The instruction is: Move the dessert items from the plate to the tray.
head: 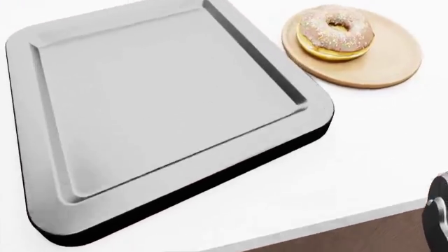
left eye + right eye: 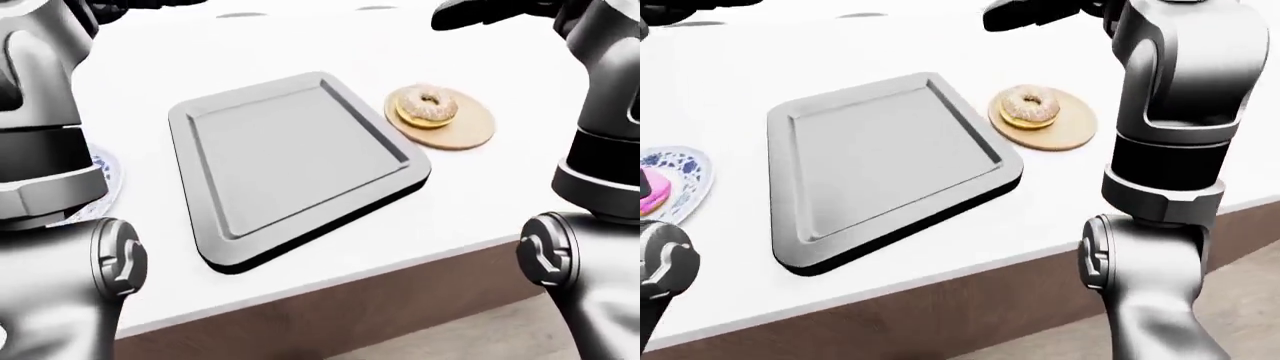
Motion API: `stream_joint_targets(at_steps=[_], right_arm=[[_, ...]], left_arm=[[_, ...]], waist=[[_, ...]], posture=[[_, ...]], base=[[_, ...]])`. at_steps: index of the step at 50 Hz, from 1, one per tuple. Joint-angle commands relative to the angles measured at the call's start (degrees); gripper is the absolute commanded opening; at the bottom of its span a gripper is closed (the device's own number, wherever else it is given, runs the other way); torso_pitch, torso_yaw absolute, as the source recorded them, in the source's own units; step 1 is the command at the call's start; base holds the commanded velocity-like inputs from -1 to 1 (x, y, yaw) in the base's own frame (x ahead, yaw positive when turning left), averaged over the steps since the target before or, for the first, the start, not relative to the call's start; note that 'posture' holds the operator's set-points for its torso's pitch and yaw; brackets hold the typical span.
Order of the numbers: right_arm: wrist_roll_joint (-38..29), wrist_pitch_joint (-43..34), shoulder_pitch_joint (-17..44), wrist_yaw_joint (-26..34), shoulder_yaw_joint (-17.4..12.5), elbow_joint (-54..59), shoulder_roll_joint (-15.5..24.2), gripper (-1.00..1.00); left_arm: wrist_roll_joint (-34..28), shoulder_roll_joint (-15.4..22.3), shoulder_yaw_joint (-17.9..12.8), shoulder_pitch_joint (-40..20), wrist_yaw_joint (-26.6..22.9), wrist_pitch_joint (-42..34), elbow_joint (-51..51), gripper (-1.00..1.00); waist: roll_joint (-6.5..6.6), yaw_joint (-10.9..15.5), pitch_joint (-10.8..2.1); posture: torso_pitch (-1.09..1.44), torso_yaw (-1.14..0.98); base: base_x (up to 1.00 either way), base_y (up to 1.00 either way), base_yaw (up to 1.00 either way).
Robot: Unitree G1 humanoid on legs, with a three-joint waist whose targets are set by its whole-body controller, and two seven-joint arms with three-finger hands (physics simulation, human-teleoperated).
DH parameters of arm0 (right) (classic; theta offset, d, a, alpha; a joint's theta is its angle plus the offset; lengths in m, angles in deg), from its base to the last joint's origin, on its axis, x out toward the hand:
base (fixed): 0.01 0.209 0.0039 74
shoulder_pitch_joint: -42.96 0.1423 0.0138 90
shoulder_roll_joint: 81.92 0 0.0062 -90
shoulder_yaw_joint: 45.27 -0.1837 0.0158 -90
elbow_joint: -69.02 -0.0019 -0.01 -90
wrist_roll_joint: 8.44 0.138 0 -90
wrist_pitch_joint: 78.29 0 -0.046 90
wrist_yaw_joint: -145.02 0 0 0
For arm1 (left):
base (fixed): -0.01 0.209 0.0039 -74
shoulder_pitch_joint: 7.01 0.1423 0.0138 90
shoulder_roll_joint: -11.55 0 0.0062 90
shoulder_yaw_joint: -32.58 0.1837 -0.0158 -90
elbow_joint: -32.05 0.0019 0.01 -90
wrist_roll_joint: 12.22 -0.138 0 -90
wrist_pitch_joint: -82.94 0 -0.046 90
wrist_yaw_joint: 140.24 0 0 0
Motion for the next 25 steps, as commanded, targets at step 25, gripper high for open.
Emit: stream_joint_targets(at_steps=[25], right_arm=[[-0.24, 2.33, 1.46, -0.24, -0.4, -2.82, 0.36, 1.0]], left_arm=[[-1.14, 1.26, -1.33, -4.12, 0.69, 1.87, -3.95, 1.0]], waist=[[1.21, 1.84, -4.43]], posture=[[0.0, 0.0]], base=[[0.02, 0.0, 0.26]])
